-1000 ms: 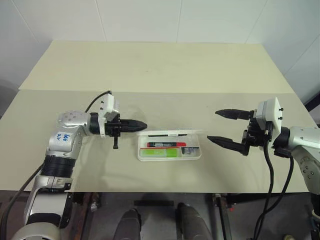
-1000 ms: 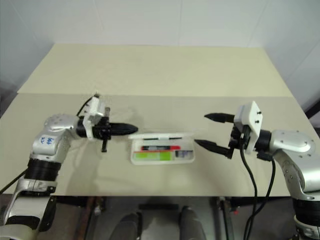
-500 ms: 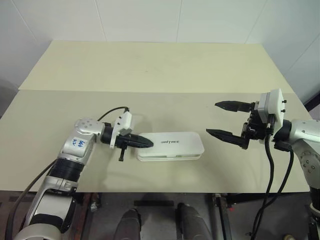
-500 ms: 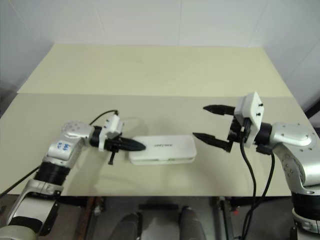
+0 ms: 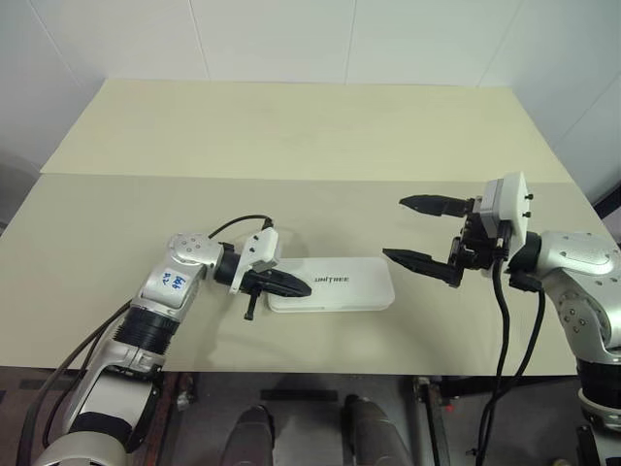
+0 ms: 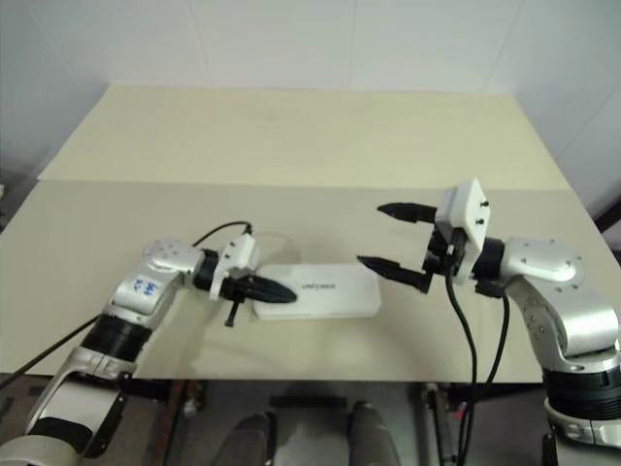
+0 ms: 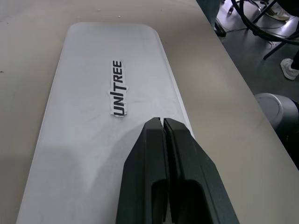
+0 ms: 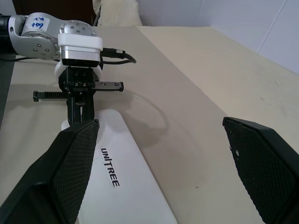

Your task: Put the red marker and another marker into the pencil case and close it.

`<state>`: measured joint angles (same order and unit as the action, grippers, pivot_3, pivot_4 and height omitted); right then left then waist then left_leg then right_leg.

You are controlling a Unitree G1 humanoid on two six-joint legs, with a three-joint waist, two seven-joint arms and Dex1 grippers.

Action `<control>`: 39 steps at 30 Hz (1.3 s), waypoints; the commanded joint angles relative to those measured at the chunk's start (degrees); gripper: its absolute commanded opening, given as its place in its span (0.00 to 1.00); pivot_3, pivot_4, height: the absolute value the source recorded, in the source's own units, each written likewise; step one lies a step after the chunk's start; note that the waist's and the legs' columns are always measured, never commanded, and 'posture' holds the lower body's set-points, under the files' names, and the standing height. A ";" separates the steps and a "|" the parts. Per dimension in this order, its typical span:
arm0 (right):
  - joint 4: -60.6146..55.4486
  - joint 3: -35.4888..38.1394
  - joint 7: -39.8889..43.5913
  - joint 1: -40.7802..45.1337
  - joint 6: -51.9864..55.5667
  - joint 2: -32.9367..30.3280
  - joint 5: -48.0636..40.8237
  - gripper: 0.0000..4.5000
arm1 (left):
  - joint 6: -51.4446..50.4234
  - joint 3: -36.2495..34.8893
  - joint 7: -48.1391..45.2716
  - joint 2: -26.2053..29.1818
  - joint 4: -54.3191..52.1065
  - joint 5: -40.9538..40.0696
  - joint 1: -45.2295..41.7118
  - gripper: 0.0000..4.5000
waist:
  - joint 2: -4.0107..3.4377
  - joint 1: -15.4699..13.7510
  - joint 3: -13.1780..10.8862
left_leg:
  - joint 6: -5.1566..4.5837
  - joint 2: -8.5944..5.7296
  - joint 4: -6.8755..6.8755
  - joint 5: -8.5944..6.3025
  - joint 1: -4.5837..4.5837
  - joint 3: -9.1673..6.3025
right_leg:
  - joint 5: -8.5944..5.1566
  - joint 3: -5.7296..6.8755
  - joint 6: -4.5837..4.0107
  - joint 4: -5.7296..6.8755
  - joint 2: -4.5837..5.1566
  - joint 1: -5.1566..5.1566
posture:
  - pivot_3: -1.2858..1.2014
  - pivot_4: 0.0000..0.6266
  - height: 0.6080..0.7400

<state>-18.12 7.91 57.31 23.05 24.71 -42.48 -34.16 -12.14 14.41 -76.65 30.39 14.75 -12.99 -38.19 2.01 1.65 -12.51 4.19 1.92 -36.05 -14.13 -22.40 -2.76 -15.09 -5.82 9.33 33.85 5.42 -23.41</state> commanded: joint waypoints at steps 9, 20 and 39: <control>-1.07 -0.20 -0.63 0.30 -2.25 1.49 0.06 1.00 | -5.39 -1.93 2.80 -2.03 -0.34 -1.91 -0.47 0.00 | 0.00 0.06 0.01 | -0.05 0.00 -0.06 0.06 0.05 0.00 | -0.13 0.00 -0.28 -0.01 0.00 0.07 | 0.52 0.24 1.00; 2.52 0.11 3.35 0.90 -3.36 -0.34 0.72 1.00 | -11.29 -19.84 11.23 0.84 -12.39 -14.06 2.65 0.00 | 0.00 0.22 0.00 | -0.03 0.01 0.10 0.03 -0.01 -0.01 | 0.24 0.01 0.41 0.02 0.00 -0.06 | 0.52 0.24 1.00; 0.59 10.95 2.46 -10.87 -4.07 -7.62 0.84 1.00 | -6.57 -23.89 15.14 4.81 -10.56 -13.34 4.63 1.00 | 0.01 0.11 0.00 | -0.01 0.00 0.01 -0.02 -0.02 0.00 | -0.16 0.00 -0.24 -0.04 0.00 -0.01 | 0.52 0.24 1.00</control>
<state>-14.76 16.65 61.01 12.58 21.18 -50.51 -32.68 -20.17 -9.87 -61.89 35.68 3.66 -26.32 -31.71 2.02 1.75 -12.51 4.18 1.93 -36.03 -14.15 -22.41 -2.75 -15.24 -5.82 9.10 33.81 5.42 -23.42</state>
